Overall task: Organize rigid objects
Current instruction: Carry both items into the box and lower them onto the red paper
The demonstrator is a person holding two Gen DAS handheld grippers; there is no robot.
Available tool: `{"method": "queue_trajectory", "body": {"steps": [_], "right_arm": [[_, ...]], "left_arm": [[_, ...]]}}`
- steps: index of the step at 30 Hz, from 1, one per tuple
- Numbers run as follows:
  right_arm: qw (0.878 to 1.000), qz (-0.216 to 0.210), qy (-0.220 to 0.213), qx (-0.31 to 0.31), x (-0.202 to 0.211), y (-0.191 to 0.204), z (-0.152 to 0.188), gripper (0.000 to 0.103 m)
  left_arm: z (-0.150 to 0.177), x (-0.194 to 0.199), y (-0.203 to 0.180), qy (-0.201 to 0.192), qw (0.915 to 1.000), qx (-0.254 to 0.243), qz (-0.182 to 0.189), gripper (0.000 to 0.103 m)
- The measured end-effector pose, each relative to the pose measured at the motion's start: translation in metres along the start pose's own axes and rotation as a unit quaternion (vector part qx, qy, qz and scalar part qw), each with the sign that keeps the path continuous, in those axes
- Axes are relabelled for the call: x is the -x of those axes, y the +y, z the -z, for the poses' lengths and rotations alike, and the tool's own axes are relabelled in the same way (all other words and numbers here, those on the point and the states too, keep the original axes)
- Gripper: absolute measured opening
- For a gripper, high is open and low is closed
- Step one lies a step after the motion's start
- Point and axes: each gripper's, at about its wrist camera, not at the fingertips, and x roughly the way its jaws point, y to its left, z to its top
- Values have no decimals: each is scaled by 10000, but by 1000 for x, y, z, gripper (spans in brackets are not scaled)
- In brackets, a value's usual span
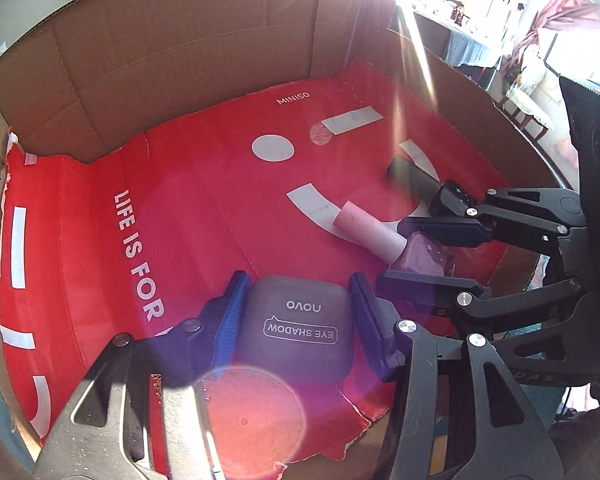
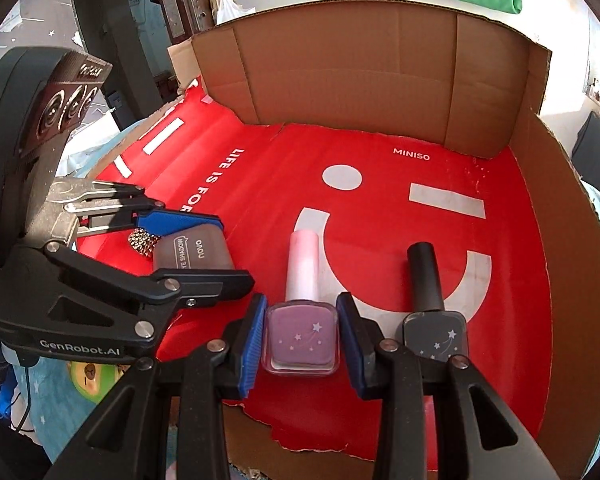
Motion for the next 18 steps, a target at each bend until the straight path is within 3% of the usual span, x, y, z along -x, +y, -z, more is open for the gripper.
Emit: {"method": "queue_trajectory", "body": {"steps": [18], "right_arm": [[9999, 55, 50, 92, -2, 2, 0, 39]], "left_arm": [[-2, -5, -5, 130, 9989, -362, -271, 49]]}}
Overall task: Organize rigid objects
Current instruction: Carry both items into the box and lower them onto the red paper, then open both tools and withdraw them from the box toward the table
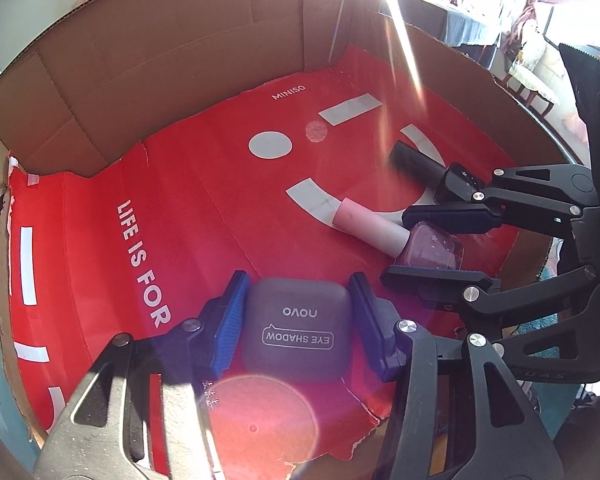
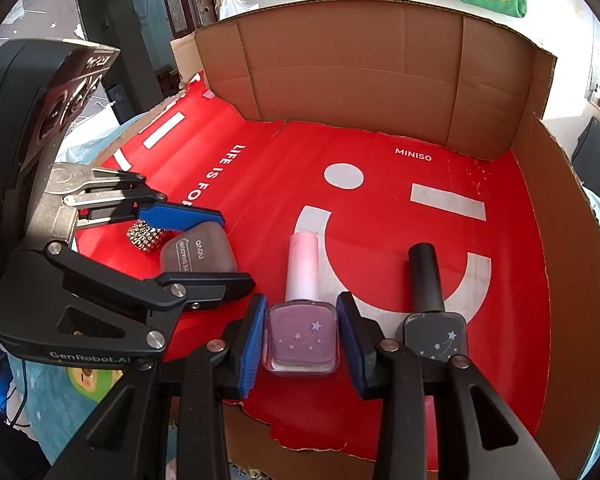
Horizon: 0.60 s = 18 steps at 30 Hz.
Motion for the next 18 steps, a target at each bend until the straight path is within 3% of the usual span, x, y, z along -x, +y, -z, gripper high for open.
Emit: {"method": "queue_trajectory", "body": {"steps": [10, 18], "right_arm": [[10000, -40, 6, 0, 0, 0, 0, 41], [9998, -127, 16, -123, 1, -2, 0, 41]], "left_arm": [[2, 2, 4, -63, 10000, 58, 20, 51], [5, 7, 10, -104, 9997, 240, 7, 60]]}}
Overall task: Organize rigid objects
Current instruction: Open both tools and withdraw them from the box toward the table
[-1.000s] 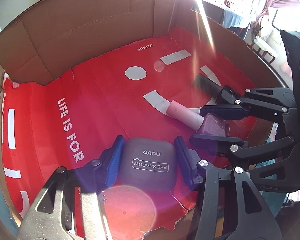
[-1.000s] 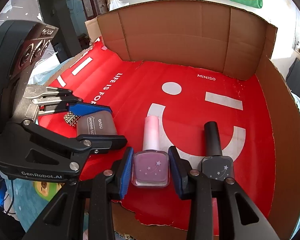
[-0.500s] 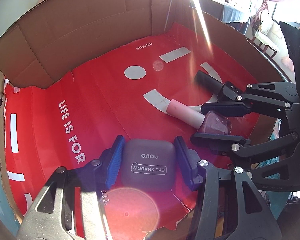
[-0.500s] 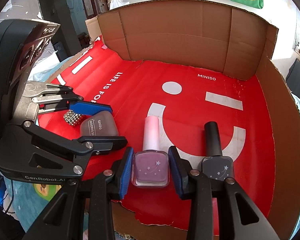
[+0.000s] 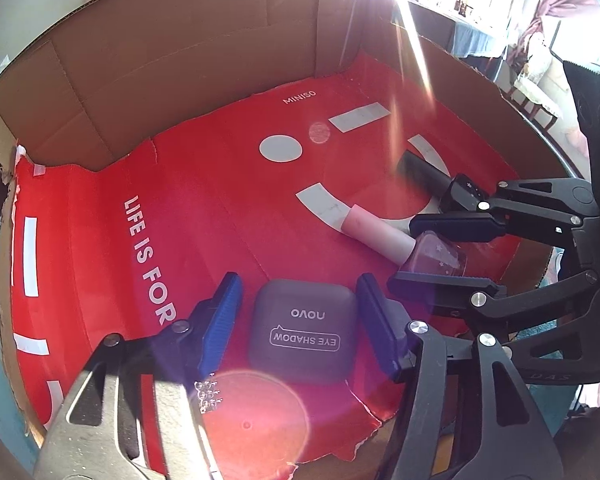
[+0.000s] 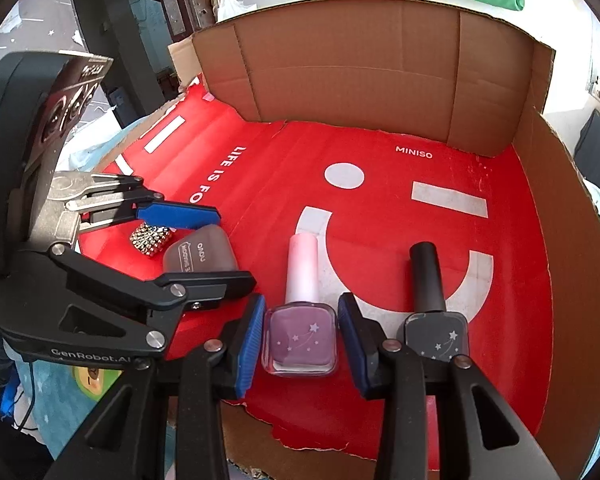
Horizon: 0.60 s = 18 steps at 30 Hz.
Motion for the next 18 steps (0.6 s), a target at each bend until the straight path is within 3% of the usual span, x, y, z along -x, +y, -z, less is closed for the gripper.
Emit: {"method": "queue_trajectory", "body": {"steps": [5, 9, 11, 18], "right_arm": [[10000, -2, -24, -45, 5, 0, 1, 42], [9998, 5, -155, -89, 19, -1, 0, 52], [9996, 15, -249, -107, 30, 0, 0, 53], [9962, 134, -845, -156, 93, 5, 3, 73]], "left_arm": [[2, 9, 0, -98, 9999, 102, 3, 64], [4, 26, 1, -270, 9994, 222, -75, 70], [8, 40, 2, -417, 9985, 333, -104, 71], [32, 99, -4, -1136, 9903, 786, -162, 80]]}}
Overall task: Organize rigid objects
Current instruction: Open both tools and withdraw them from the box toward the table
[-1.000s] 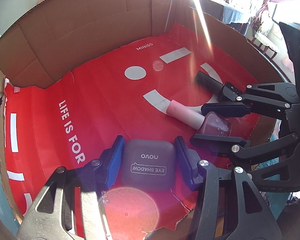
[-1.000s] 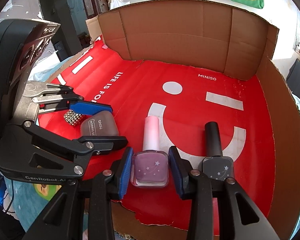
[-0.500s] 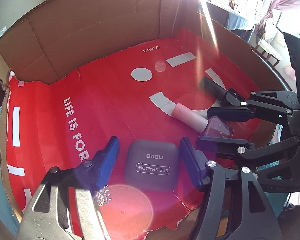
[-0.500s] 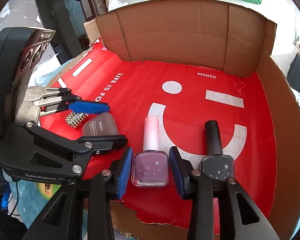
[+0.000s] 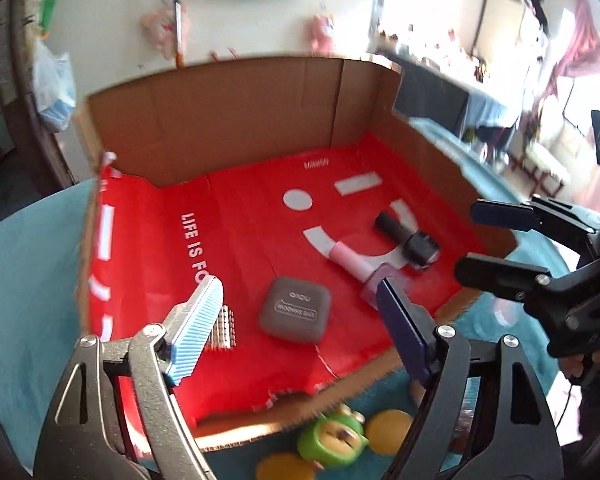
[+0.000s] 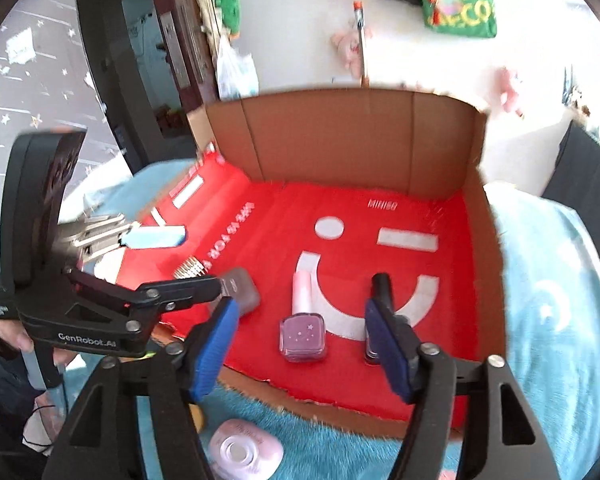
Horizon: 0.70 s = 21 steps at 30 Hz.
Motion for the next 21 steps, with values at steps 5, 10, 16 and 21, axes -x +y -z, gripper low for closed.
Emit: {"method": "queue_trajectory", "body": {"steps": [5, 10, 16, 21], "right_arm": [[9991, 141, -393, 85, 44, 10, 3, 86], [9964, 307, -770, 169, 85, 25, 14, 99], [9921, 518, -1127, 194, 122, 40, 36, 103], [9881, 733, -1334, 216, 141, 48, 64, 103]], "left_arm": [[18, 50, -6, -579, 9975, 386, -101, 89], [39, 95, -22, -1115, 9921, 525, -238, 94], [68, 135, -47, -1767, 9823, 517, -343, 98], [94, 148, -67, -2088, 9757, 401, -527, 100]]}}
